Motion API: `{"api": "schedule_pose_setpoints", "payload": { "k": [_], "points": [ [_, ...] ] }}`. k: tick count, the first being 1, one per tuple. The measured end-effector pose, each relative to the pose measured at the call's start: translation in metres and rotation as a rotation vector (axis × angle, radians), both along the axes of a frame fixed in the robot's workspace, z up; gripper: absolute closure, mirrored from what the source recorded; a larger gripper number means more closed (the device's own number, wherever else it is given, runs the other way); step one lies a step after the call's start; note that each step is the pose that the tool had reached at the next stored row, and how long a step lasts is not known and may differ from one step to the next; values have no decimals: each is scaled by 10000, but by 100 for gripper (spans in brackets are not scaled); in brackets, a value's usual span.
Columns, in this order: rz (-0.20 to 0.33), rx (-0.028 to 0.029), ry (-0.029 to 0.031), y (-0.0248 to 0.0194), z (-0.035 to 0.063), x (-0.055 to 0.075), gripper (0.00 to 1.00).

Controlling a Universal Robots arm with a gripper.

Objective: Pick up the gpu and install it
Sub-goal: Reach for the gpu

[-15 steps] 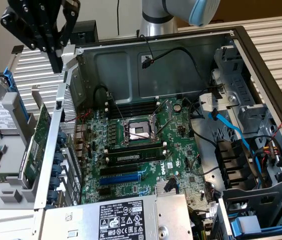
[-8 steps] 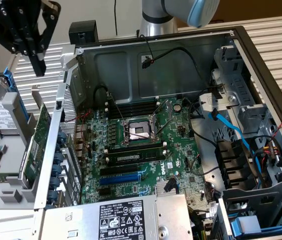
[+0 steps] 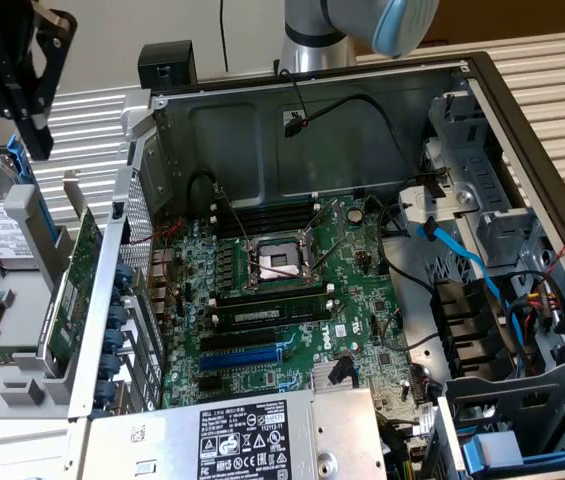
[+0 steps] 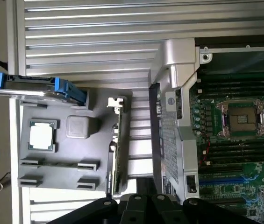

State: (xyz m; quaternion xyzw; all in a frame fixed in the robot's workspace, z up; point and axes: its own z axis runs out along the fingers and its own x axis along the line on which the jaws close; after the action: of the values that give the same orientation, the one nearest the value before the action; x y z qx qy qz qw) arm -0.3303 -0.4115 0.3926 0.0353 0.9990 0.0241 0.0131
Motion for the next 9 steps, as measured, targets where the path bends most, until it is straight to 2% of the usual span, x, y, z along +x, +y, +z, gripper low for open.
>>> {"api": "schedule_pose_setpoints", "payload": {
  "k": [9],
  "points": [
    [1, 0, 0, -15, 0, -411, 89]
  ]
}}
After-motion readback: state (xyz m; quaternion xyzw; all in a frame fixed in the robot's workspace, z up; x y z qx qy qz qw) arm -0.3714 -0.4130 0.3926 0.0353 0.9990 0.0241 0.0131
